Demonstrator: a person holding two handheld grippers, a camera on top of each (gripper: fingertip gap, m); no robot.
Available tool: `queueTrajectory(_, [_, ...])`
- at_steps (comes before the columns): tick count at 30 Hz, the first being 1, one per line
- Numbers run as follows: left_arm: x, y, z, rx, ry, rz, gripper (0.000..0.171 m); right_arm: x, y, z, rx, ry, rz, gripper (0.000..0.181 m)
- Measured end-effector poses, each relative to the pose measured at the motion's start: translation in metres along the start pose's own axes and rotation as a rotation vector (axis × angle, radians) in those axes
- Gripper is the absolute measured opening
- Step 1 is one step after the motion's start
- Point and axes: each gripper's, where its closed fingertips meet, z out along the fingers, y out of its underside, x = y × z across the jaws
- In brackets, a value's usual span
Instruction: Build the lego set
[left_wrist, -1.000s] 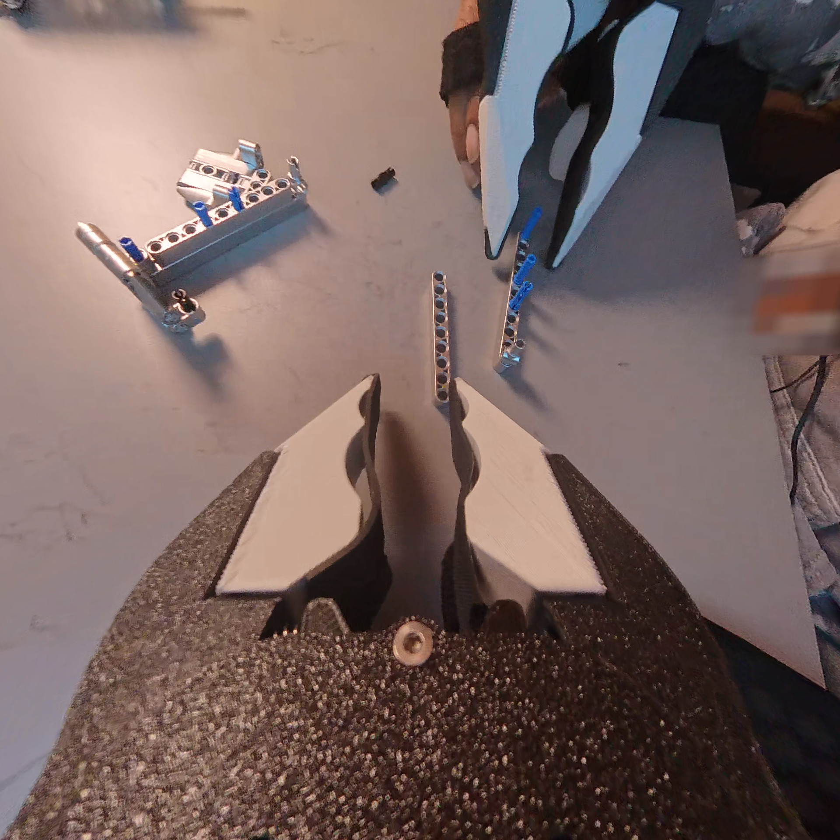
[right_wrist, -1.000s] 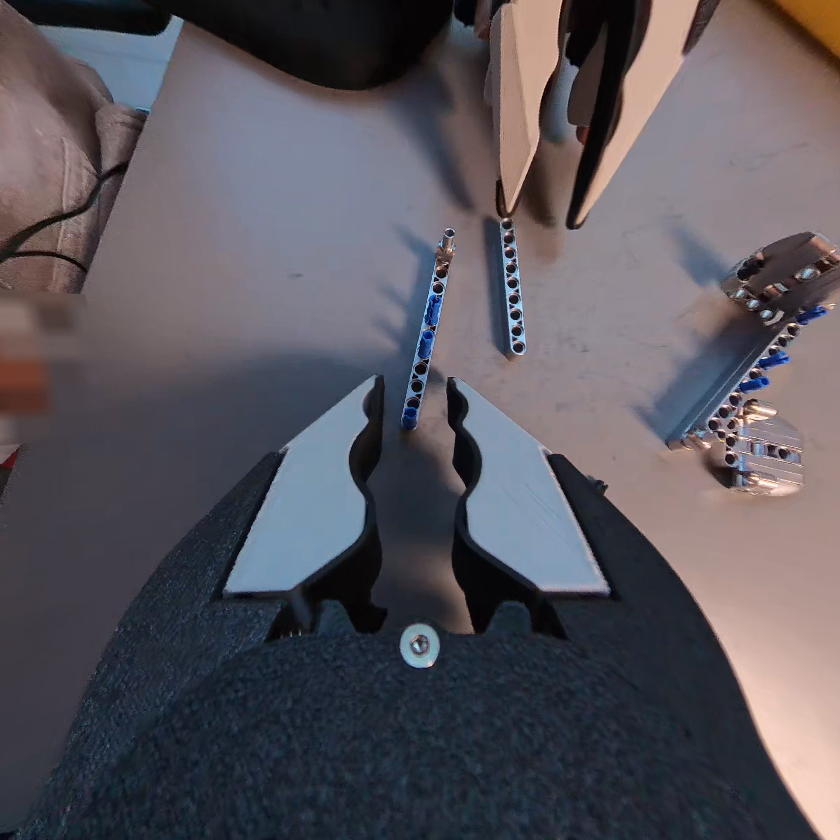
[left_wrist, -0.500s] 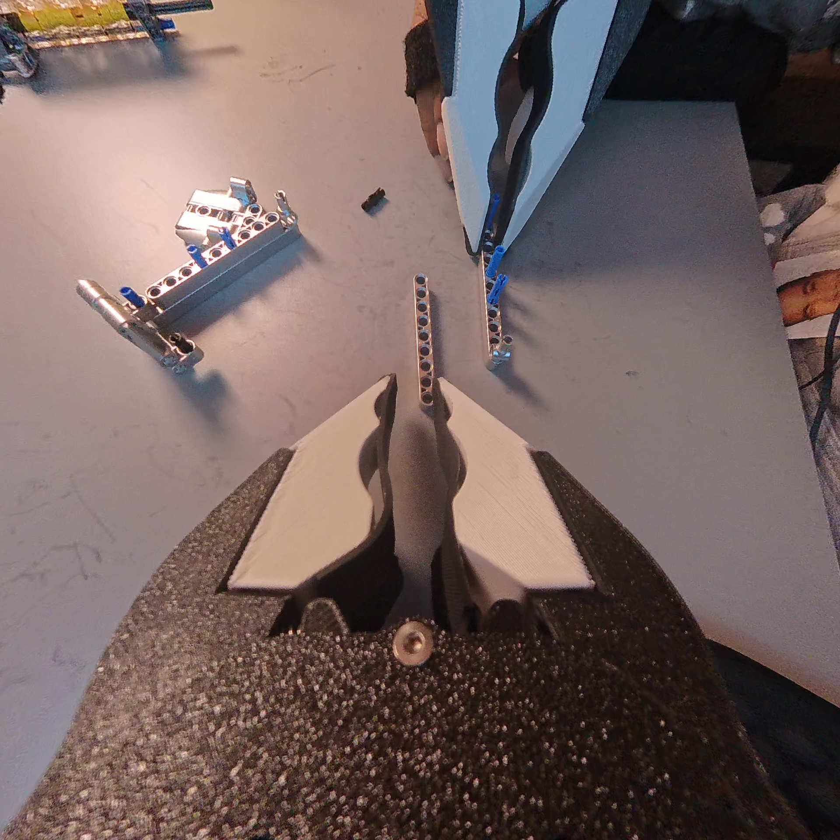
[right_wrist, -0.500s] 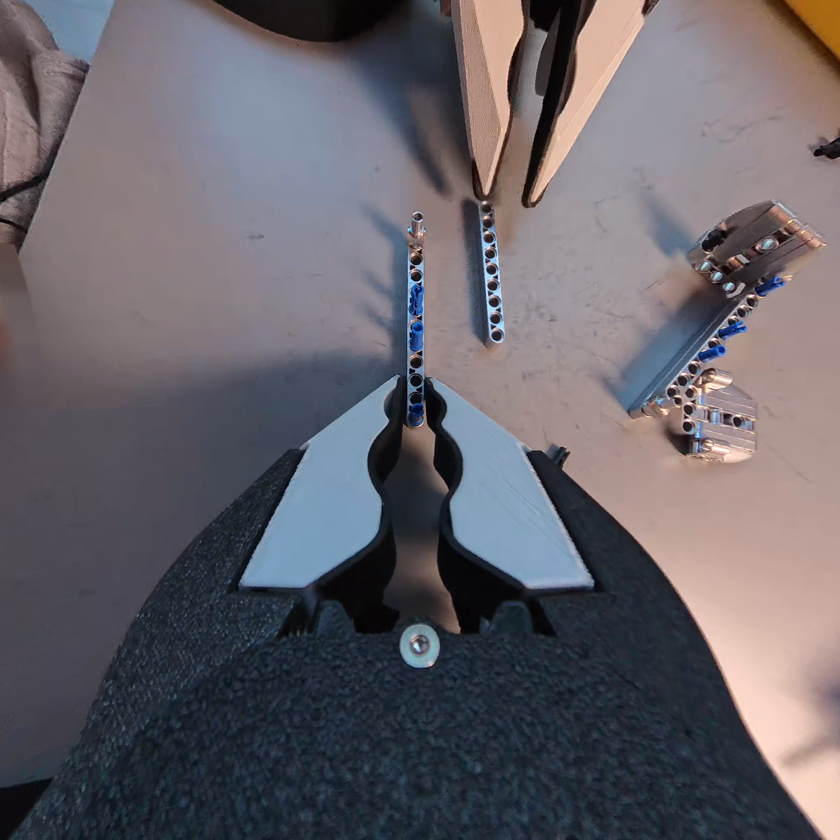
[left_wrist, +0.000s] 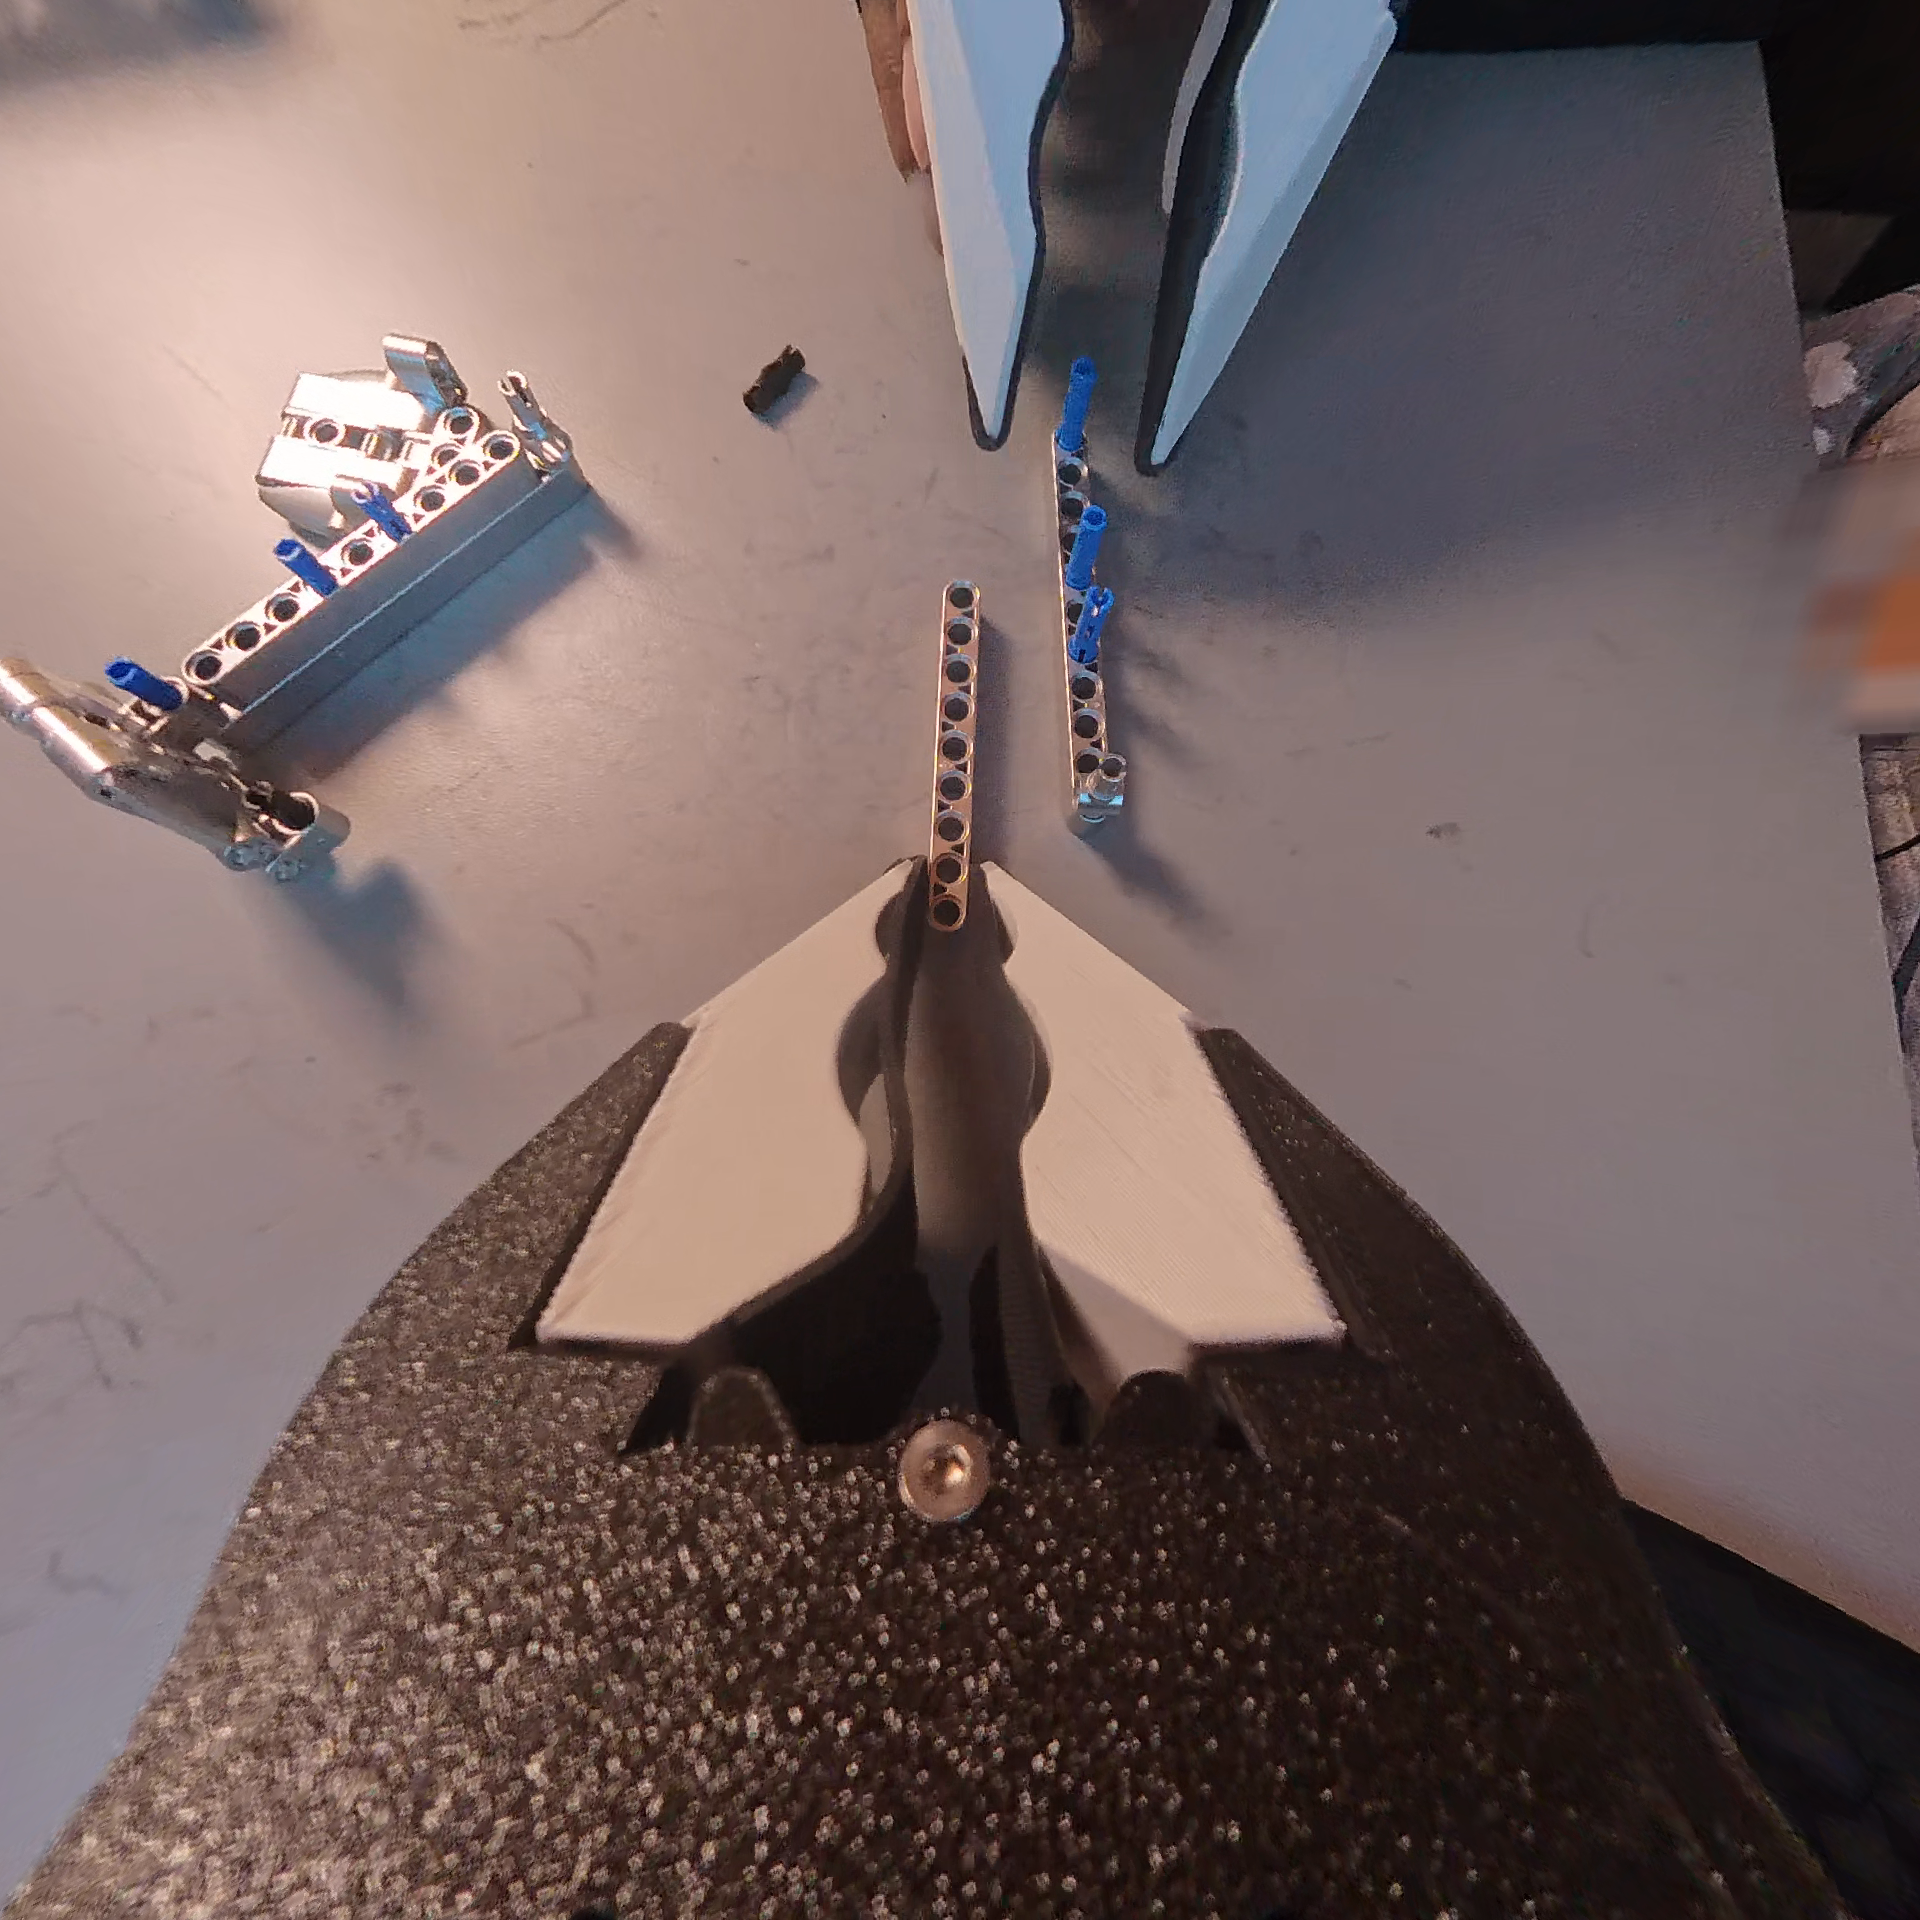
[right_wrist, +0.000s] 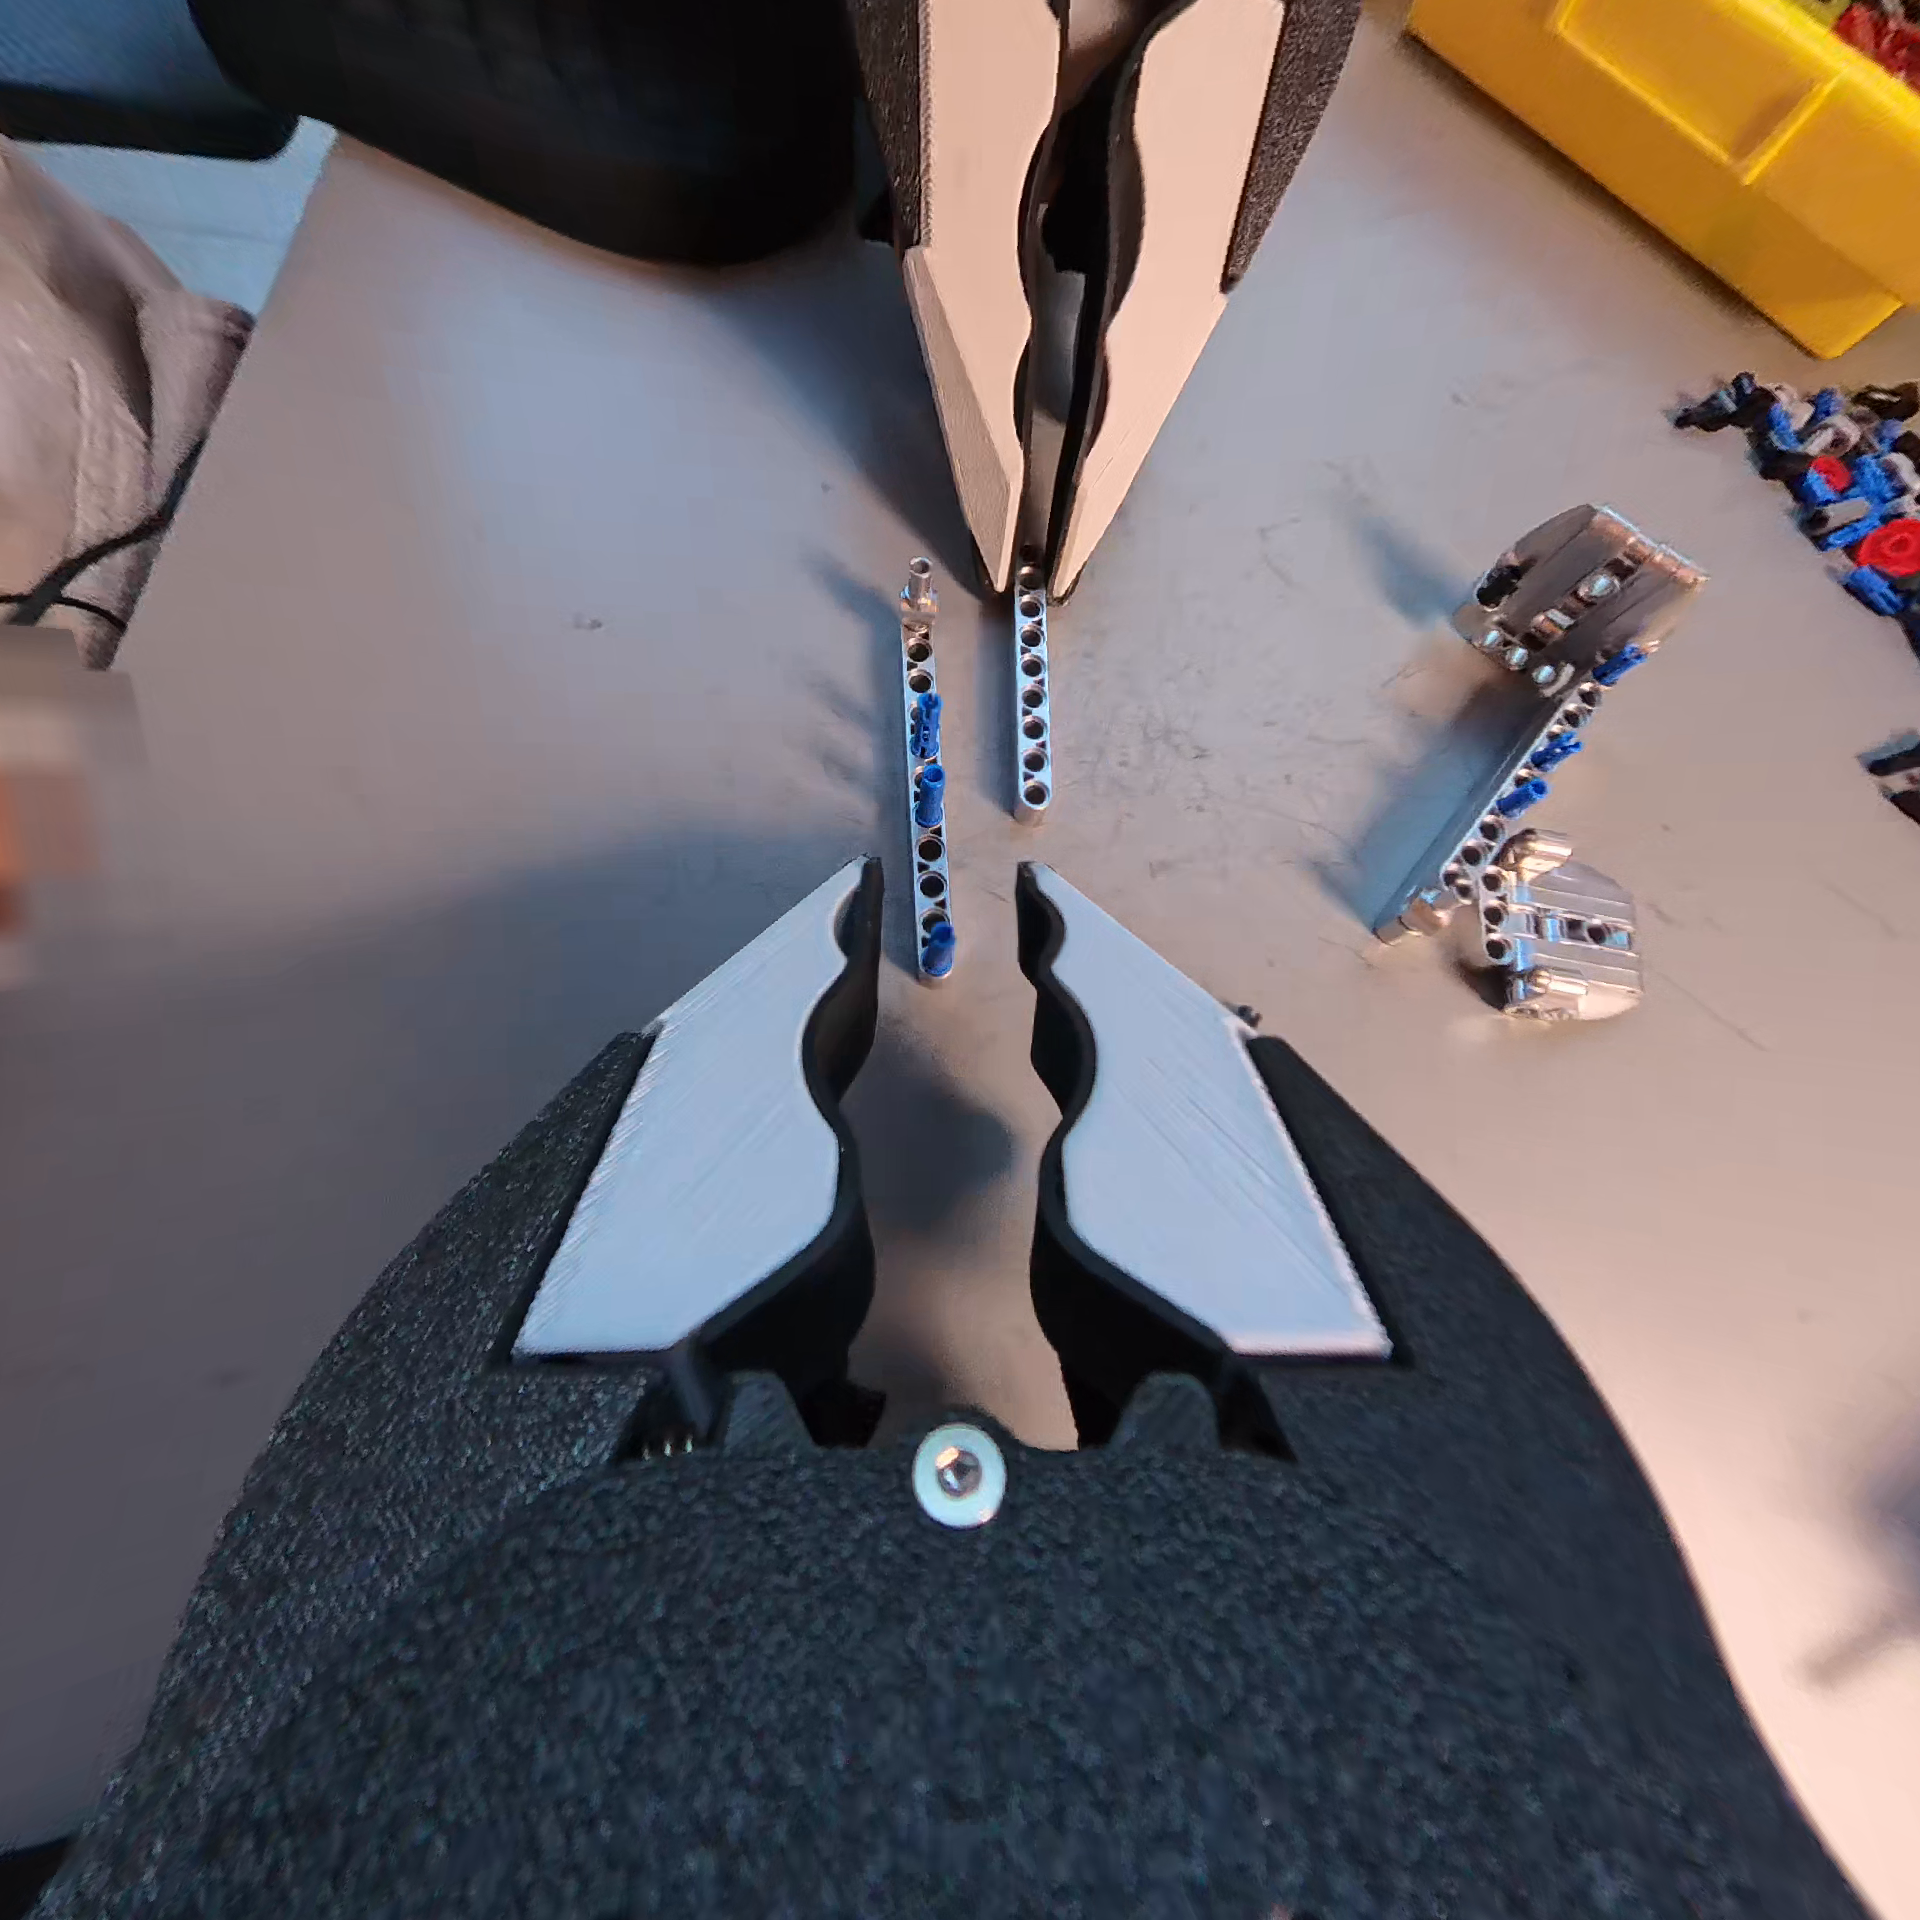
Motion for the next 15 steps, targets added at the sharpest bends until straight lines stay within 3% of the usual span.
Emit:
queueTrajectory(5, [-0.003, -0.001, 0.000, 0.001, -0.018, -0.002, 0.005, -0.007, 0.019, -0.003, -0.079, -0.046, 0.024, 0.020])
queueTrajectory(9, [-0.010, -0.012, -0.006, 0.076, -0.049, -0.020, 0.005, -0.004, 0.014, 0.006, -0.091, 0.004, -0.013, 0.007])
queueTrajectory(12, [-0.016, -0.027, -0.016, 0.174, -0.073, -0.036, 0.005, -0.001, 0.010, 0.011, -0.103, 0.044, -0.046, 0.009])
queueTrajectory(15, [-0.015, -0.040, -0.024, 0.254, -0.067, -0.046, 0.005, 0.003, 0.004, 0.005, -0.049, 0.058, -0.016, 0.025])
